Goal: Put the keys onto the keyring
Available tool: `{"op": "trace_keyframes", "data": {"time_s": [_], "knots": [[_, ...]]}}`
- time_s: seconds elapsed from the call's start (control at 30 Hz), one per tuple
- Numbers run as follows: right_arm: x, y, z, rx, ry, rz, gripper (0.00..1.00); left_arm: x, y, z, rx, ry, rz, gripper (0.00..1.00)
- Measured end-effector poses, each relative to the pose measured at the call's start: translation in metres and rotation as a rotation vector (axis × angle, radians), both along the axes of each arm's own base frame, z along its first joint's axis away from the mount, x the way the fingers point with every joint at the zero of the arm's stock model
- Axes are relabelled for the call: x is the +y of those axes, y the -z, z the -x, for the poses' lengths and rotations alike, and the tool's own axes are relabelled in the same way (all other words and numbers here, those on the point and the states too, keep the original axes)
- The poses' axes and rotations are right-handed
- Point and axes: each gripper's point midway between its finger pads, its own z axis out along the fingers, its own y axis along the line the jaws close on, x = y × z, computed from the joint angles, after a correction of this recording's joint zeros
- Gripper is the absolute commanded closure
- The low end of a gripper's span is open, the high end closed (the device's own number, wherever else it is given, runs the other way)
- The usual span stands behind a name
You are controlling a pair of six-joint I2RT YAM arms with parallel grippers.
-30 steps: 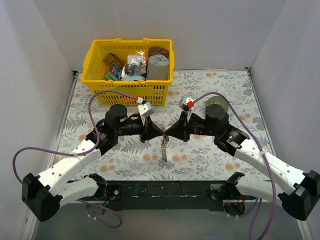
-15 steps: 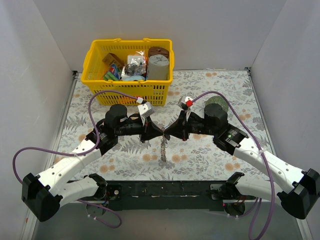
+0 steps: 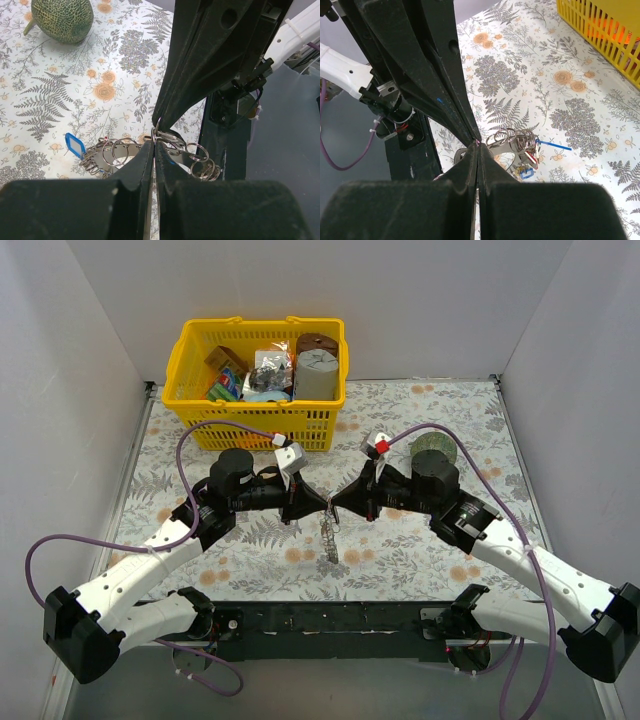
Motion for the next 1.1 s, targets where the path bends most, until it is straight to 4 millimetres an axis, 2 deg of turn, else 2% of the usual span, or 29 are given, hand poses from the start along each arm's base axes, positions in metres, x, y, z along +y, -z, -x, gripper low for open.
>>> {"op": "trace_keyframes", "data": {"time_s": [0.2, 0.37, 0.9, 1.1], "knots": [[0.0, 0.001, 0.0, -0.001, 0.003, -0.001, 0.99, 0.0, -0.002, 0.0, -0.004, 0.0, 0.004, 1.0], [-0.004, 0.01, 0.001, 0.009, 0.014, 0.01, 0.99, 0.002, -0.004, 0.002, -0.009, -0.001, 0.009, 1.0], [-0.005, 0.01, 0.007, -0.02, -0.01, -0.018, 0.99, 0.003, -0.007, 0.007, -0.005, -0.003, 0.028, 1.0], [-0.008, 0.004, 0.011, -0.063, -0.032, -0.009, 0.99, 0.002, -0.011, 0.007, -0.018, 0.005, 0.042, 1.0]]}}
